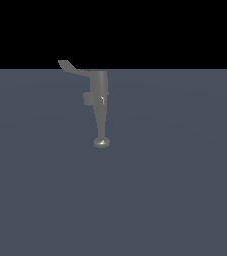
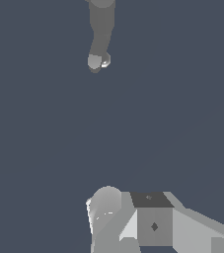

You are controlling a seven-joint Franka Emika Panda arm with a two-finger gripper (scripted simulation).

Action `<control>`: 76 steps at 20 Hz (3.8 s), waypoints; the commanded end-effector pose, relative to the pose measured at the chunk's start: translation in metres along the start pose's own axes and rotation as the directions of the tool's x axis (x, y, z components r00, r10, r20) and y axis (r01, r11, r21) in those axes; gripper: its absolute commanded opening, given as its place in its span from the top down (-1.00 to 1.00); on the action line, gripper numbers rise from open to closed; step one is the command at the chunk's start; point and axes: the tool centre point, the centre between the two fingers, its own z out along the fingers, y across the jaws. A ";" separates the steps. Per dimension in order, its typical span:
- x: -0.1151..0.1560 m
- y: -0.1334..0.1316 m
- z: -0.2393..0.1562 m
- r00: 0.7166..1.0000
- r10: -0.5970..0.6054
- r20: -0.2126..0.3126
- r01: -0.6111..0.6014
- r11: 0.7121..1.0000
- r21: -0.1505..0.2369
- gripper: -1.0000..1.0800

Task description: Turn on the faucet by rotating a designated handle.

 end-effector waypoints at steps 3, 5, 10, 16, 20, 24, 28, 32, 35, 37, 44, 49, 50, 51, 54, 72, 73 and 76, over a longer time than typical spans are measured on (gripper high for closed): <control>0.000 0.001 0.000 1.000 0.004 0.000 -0.004 1.000 -0.002 1.00; 0.001 0.005 -0.001 1.000 0.015 -0.001 -0.015 1.000 -0.009 1.00; 0.002 0.016 -0.005 0.999 0.045 -0.004 -0.045 0.998 -0.033 1.00; 0.003 0.015 -0.005 0.999 0.049 -0.004 -0.049 0.998 -0.029 1.00; 0.009 0.014 -0.005 0.997 0.071 -0.004 -0.071 0.997 -0.017 1.00; 0.020 0.012 -0.005 0.994 0.110 -0.003 -0.110 0.994 0.004 1.00; 0.035 0.009 -0.005 0.986 0.166 0.003 -0.166 0.986 0.033 1.00; 0.054 0.004 -0.005 0.970 0.241 0.016 -0.241 0.968 0.065 1.00; 0.071 0.000 -0.003 0.952 0.305 0.032 -0.307 0.948 0.089 1.00; 0.083 -0.003 -0.001 0.936 0.348 0.044 -0.351 0.931 0.102 1.00; 0.123 -0.013 0.008 0.863 0.496 0.092 -0.505 0.853 0.130 1.00; 0.152 -0.021 0.017 0.792 0.597 0.127 -0.610 0.781 0.133 1.00; 0.158 -0.023 0.019 0.776 0.616 0.134 -0.630 0.765 0.132 1.00; 0.164 -0.025 0.022 0.760 0.635 0.140 -0.650 0.749 0.131 1.00; 0.181 -0.031 0.029 0.707 0.689 0.158 -0.707 0.697 0.123 1.00; 0.276 -0.071 0.084 0.310 0.933 0.186 -0.951 0.308 0.037 1.00; 0.281 -0.073 0.087 0.285 0.941 0.183 -0.958 0.284 0.032 1.00; 0.295 -0.081 0.098 0.211 0.962 0.171 -0.977 0.211 0.020 1.00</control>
